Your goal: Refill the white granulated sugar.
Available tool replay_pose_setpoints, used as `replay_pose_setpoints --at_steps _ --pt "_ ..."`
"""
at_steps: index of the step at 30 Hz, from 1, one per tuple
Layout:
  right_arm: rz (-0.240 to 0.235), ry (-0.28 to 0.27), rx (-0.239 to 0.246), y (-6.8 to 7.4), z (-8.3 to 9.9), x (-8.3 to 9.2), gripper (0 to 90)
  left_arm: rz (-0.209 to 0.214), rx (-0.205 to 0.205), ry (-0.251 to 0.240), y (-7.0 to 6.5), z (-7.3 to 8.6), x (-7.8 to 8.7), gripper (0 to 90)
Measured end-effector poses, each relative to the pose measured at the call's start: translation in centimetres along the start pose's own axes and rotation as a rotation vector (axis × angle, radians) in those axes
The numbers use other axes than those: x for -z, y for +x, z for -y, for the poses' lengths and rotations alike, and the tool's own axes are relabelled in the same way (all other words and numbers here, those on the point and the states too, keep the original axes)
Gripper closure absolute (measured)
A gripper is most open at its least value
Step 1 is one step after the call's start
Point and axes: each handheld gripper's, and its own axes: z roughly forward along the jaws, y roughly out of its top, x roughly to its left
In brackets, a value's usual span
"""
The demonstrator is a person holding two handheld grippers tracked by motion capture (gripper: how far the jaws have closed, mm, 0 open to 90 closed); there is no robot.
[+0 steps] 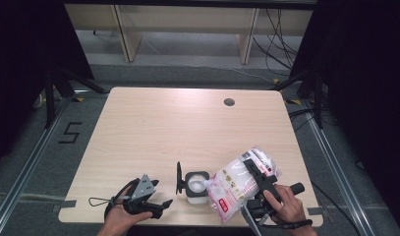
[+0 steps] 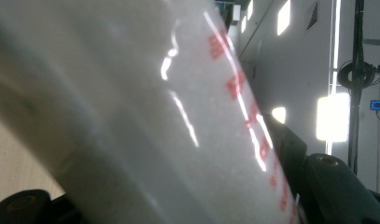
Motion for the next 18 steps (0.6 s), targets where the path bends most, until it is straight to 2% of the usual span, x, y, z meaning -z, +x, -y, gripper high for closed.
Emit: replay_pose_setpoints --at_steps 1,2,6,7,9,10,11,12,13,16,17,18 --pt "-0.002 0.007 0.004 -0.02 -0.03 0.05 49.3 0.0 -0.001 0.0 -0.01 0.0 0.0 19.3" --pt "-0.007 0.016 -0.011 0.11 -0.04 0.1 49.3 0.007 -0.001 -0.001 -0.04 -0.01 0.01 19.2" --pt "-0.003 0.014 -0.013 0.13 -0.15 0.13 49.3 0.0 0.001 -0.002 0.0 0.0 0.0 19.2" --pt "0.015 -0.004 0.018 -0.07 -0.2 0.06 49.3 0.0 0.001 -0.002 0.0 0.0 0.0 19.2" --pt "0.013 -0.005 0.03 -0.21 -0.22 0.1 49.3 0.0 0.0 0.0 0.0 0.0 0.0 19.2" --pt "0.002 0.007 -0.005 0.02 -0.2 0.16 49.4 0.0 -0.001 0.0 -0.01 0.0 0.0 19.2" --pt "0.001 0.007 -0.006 0.03 -0.2 0.16 49.4 0.007 0.0 -0.003 -0.05 -0.01 0.01 19.2" --pt "0.002 0.007 -0.003 0.03 -0.2 0.16 49.4 0.006 0.002 -0.004 -0.06 -0.01 0.0 19.2" --pt "0.013 -0.007 0.025 -0.18 -0.2 0.1 49.5 0.006 0.003 -0.005 -0.05 -0.02 0.0 19.2" --pt "0.015 -0.005 0.007 -0.12 -0.16 0.1 49.6 0.0 0.001 -0.001 -0.01 0.0 0.0 19.2" --pt "0.005 0.001 -0.027 0.07 -0.08 0.11 49.6 0.0 0.0 0.0 0.0 0.01 0.0 19.2" --pt "0.003 -0.001 -0.024 0.02 -0.03 0.1 49.7 0.007 0.002 -0.002 -0.05 0.0 0.02 19.3"
